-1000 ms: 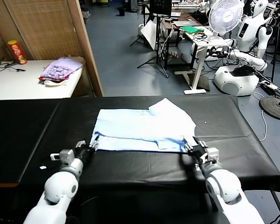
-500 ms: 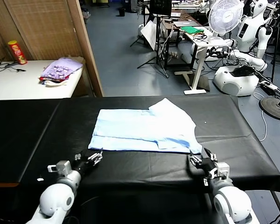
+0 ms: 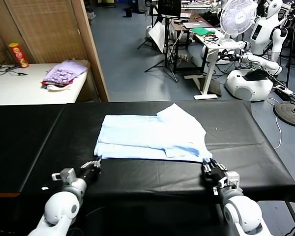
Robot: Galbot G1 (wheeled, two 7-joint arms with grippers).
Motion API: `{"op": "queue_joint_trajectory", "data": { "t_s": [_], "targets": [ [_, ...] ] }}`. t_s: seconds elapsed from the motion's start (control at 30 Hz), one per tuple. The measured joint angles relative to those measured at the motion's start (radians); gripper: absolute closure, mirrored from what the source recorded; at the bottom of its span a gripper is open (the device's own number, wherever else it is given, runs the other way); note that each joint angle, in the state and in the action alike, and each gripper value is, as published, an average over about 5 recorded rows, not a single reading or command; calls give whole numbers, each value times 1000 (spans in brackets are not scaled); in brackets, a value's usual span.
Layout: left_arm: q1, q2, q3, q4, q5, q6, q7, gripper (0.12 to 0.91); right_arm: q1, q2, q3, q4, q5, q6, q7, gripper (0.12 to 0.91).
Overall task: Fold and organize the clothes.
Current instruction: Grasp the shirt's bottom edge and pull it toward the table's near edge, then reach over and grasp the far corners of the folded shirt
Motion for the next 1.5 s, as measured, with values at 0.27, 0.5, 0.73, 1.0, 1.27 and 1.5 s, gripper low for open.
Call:
{"op": "queue_joint_trajectory", "data": {
  "t_s": [0.27, 0.5, 0.73, 1.0, 1.27, 1.5],
  "targets": [
    [121, -6, -31, -130, 43, 14, -24, 903, -121, -34, 24, 90, 5, -3, 0, 904],
    [266, -7, -72, -249, 63, 16, -29, 903, -173, -40, 24, 136, 11, -18, -4, 892],
    [368, -9, -102, -327, 66, 31, -56, 836, -183, -53, 29, 176, 23, -43, -3, 598],
    [418, 9, -138, -392, 79, 62, -93, 398, -160, -76, 61, 242, 97, -85, 18, 245],
    [335, 73, -182, -389, -19, 115, -85, 234, 149, -96, -15, 76, 134, -85, 39, 227],
    [33, 161, -111, -223, -170, 178, -157, 232, 517, -72, -192, -227, 182, -96, 54, 227]
  ]
}}
